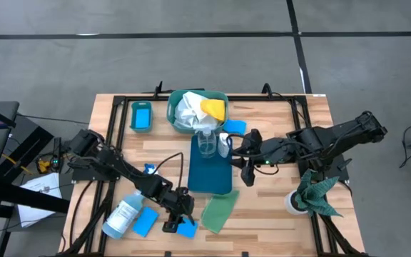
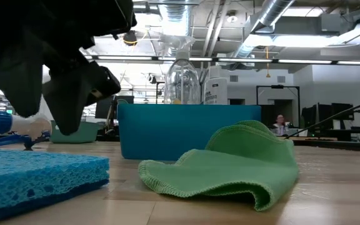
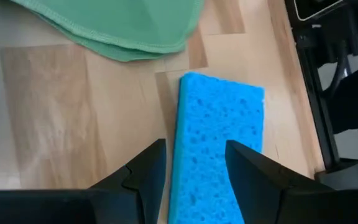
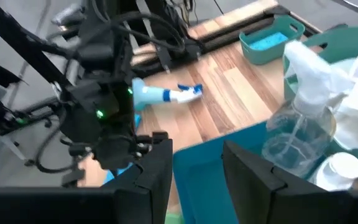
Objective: Pick & Place Kitchen Items
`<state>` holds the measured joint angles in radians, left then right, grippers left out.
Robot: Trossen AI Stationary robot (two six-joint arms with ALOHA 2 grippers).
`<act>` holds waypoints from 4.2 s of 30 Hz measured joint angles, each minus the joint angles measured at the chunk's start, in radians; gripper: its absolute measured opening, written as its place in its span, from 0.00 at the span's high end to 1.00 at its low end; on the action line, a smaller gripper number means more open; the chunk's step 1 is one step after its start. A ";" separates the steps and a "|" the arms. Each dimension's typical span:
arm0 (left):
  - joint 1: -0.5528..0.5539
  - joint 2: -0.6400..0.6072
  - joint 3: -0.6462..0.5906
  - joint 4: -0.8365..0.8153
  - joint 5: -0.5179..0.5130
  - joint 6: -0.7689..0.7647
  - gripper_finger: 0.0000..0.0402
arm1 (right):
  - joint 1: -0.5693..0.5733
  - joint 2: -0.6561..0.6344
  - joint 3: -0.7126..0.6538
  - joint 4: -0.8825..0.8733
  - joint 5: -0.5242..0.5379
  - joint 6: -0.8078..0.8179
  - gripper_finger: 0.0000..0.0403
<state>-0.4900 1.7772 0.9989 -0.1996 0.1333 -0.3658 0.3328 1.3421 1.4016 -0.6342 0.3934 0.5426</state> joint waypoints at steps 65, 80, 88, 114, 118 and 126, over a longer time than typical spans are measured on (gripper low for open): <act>-0.004 -0.507 -0.147 -0.227 -0.452 -0.651 1.00 | 0.000 -0.001 0.000 -0.023 0.032 0.000 0.67; 0.105 -0.815 -0.342 -0.331 -0.965 -1.068 1.00 | -0.010 -0.001 0.000 -0.029 0.053 0.007 0.67; 0.354 -0.886 -0.341 -0.374 -0.898 -0.963 1.00 | -0.036 -0.001 -0.001 -0.032 0.052 0.008 0.67; 1.374 -0.937 -0.341 -0.428 -0.353 -0.369 1.00 | -0.048 -0.001 -0.001 -0.026 0.067 0.063 0.67; 1.457 -0.873 -0.341 -0.406 -0.301 -0.314 1.00 | -0.054 -0.001 -0.001 -0.012 0.079 0.063 0.67; 1.519 -0.767 -0.341 -0.386 -0.272 -0.266 1.00 | -0.061 -0.001 -0.001 -0.012 0.079 0.079 0.67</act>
<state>1.0288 1.0107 0.6582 -0.5854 -0.1390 -0.6315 0.2714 1.3411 1.4010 -0.6464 0.4728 0.6221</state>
